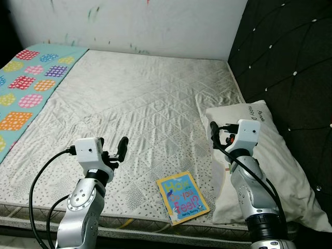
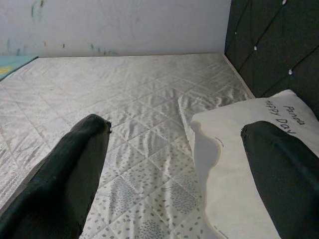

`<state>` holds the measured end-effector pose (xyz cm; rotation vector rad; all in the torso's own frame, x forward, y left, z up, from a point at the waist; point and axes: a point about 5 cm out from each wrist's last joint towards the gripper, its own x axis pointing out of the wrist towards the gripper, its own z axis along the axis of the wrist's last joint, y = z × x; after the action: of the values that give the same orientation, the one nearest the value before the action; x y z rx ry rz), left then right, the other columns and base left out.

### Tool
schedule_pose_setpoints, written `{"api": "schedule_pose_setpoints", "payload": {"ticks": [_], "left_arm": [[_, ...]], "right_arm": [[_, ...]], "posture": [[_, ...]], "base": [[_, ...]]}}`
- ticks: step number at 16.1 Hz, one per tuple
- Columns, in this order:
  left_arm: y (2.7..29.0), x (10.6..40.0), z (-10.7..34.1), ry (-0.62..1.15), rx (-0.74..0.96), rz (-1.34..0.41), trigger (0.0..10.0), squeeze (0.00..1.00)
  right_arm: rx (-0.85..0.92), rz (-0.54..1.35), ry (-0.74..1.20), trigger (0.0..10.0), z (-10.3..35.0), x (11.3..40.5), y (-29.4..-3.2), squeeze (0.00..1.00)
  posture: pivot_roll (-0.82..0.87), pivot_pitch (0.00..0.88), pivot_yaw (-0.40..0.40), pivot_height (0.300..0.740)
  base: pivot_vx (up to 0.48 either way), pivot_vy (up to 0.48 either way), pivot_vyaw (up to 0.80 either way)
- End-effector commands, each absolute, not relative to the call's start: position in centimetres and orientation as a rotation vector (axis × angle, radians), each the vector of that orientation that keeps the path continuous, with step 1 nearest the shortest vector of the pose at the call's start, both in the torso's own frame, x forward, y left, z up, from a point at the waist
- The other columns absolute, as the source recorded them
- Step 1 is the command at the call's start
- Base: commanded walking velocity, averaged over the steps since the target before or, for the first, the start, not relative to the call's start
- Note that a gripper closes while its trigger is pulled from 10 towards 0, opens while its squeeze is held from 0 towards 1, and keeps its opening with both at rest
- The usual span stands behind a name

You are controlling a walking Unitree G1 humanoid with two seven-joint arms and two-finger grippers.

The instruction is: Clean up the room

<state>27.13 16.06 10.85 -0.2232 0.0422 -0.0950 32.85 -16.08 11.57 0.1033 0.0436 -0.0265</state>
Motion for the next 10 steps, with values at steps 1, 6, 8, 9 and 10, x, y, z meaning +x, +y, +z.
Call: {"api": "schedule_pose_setpoints", "payload": {"ticks": [1, 6, 8, 9, 10], "left_arm": [[15.93, 27.19, 11.01, 0.045, -0.238, -0.111, 10.0, 0.0], [15.98, 27.12, 11.04, 0.046, -0.267, -0.117, 10.0, 0.0], [15.97, 27.18, 11.09, 0.044, -0.267, -0.12, 10.0, 0.0], [15.96, 27.21, 11.11, 0.042, -0.268, -0.12, 10.0, 0.0], [15.97, 27.23, 11.11, 0.042, -0.271, -0.118, 10.0, 0.0]], "right_arm": [[0.11, -0.034, 0.079, 10.0, 10.98, 32.65, -16.67, 0.0], [0.117, -0.051, 0.09, 10.0, 10.7, 32.28, -17.33, 0.0], [0.126, -0.05, 0.095, 10.0, 10.66, 32.24, -17.36, 0.0], [0.126, -0.05, 0.093, 10.0, 10.72, 32.27, -17.37, 0.0], [0.126, -0.051, 0.09, 10.0, 10.76, 32.3, -17.39, 0.0]], "posture": [[-0.02, 0.0, -0.03, 0.74], [-0.02, 0.0, -0.029, 0.74], [-0.02, 0.0, -0.029, 0.74], [-0.02, 0.0, -0.03, 0.74], [-0.02, 0.0, -0.03, 0.74]], "base": [[0.0, 0.0, -0.8], [0.0, 0.0, -0.21], [0.0, 0.0, -0.8], [0.0, 0.0, -0.8], [0.0, 0.0, -0.8]]}}
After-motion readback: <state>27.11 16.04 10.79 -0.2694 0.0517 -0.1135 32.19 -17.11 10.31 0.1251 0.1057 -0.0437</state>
